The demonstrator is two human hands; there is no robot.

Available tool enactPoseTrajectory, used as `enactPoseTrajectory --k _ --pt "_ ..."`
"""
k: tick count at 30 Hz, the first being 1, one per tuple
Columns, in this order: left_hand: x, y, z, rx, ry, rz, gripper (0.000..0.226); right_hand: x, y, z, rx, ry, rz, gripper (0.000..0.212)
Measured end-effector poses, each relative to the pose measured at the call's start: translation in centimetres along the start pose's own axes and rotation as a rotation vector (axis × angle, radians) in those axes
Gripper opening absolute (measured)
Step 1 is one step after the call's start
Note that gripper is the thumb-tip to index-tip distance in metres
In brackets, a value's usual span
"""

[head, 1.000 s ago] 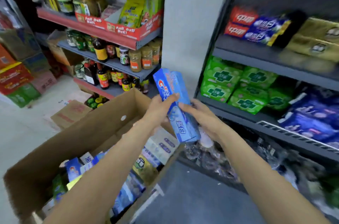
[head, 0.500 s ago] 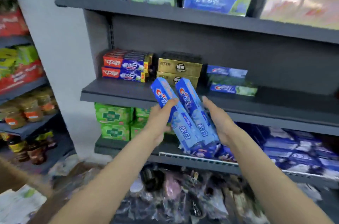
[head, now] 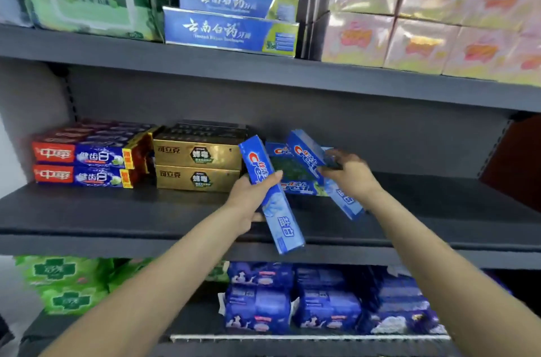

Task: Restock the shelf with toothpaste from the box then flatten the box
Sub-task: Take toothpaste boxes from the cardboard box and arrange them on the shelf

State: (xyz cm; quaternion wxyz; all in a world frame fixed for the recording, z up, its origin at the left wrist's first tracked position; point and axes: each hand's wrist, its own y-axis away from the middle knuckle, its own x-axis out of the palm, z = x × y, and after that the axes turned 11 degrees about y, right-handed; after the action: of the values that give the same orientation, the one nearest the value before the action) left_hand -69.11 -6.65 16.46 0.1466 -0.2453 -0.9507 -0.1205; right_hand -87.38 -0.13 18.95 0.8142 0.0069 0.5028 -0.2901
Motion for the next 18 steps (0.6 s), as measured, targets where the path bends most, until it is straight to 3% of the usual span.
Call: enactPoseTrajectory --k 2,4,9,12,18 --pt "0.6 -2.2 -0.5 -0.037 0.045 -0.005 0.031 -0.2 -3.2 -0.8 0.020 0.212 0.029 0.039" --pt "1.2 -4.1 -1.0 -0.062 0.013 -0.001 0.034 0.2 -5.7 -1.3 -0.015 0.368 0.063 0.049" --pt "2.1 -6.7 -2.8 -0.154 -0.152 0.013 0.044 2.5 -10.5 -1.9 -0.115 0.634 0.078 0.050" --pt "2.3 -8.0 -2.6 -0.110 -0.206 0.040 0.044 3.7 -12.3 -1.8 -0.150 0.706 0.095 0.050" --pt "2.6 -9.2 -1.5 -0.081 -0.164 0.011 0.036 5.3 -13.2 -2.9 -0.249 0.829 0.042 0.050"
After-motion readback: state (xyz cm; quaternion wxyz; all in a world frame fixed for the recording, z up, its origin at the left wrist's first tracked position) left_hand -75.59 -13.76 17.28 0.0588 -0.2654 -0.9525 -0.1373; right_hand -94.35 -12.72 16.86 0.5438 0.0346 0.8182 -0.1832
